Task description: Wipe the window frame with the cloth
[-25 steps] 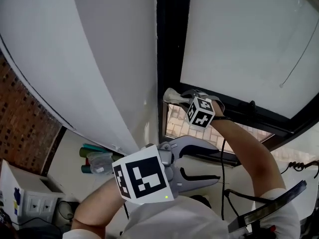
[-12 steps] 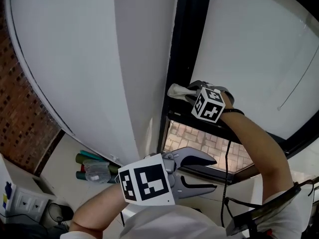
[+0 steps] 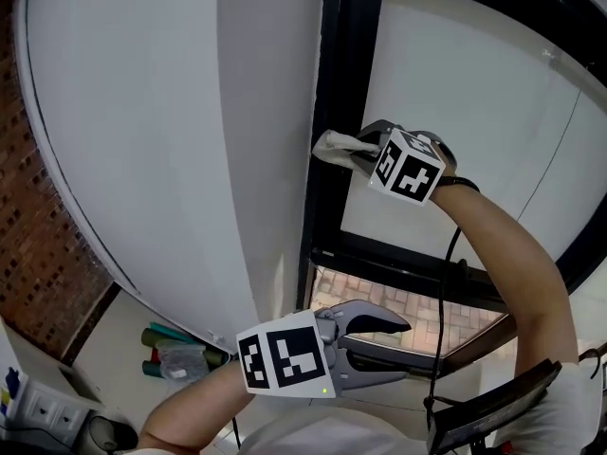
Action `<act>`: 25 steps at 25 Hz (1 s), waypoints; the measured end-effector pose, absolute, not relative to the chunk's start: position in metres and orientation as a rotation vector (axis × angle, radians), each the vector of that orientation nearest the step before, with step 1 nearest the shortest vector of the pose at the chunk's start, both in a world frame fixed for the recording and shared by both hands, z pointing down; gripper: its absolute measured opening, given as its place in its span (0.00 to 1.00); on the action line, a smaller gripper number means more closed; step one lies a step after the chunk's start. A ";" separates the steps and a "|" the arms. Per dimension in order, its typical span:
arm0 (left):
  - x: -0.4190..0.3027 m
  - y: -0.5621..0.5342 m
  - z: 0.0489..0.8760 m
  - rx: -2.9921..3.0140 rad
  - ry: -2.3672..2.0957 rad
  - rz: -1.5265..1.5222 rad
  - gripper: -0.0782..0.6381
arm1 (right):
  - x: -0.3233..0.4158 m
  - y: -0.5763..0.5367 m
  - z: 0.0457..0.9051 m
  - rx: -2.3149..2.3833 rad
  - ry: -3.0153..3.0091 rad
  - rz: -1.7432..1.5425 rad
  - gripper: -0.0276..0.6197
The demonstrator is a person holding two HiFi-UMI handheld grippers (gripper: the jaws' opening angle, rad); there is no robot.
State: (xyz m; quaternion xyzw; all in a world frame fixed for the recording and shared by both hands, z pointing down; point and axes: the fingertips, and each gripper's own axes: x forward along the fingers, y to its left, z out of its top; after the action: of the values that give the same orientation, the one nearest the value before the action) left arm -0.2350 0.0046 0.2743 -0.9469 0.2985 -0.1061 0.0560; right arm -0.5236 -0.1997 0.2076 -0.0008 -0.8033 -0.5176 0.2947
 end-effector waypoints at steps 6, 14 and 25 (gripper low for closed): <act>-0.231 0.006 0.273 -2.856 0.895 -0.319 0.45 | -0.525 -0.204 0.124 0.092 -2.186 -1.422 0.15; -0.228 0.007 0.269 -2.841 0.887 -0.310 0.45 | -0.523 -0.200 0.006 0.263 -2.177 -1.548 0.15; -0.231 0.005 0.271 -2.838 0.894 -0.292 0.45 | -0.508 -0.207 -0.114 0.573 -2.222 -1.677 0.15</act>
State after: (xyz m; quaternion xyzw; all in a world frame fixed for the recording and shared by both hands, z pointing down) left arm -0.2315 0.0051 0.2709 -0.9465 0.2981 -0.0975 0.0756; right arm -0.5084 -0.2067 -0.1145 0.1995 -0.7731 -0.5833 0.1491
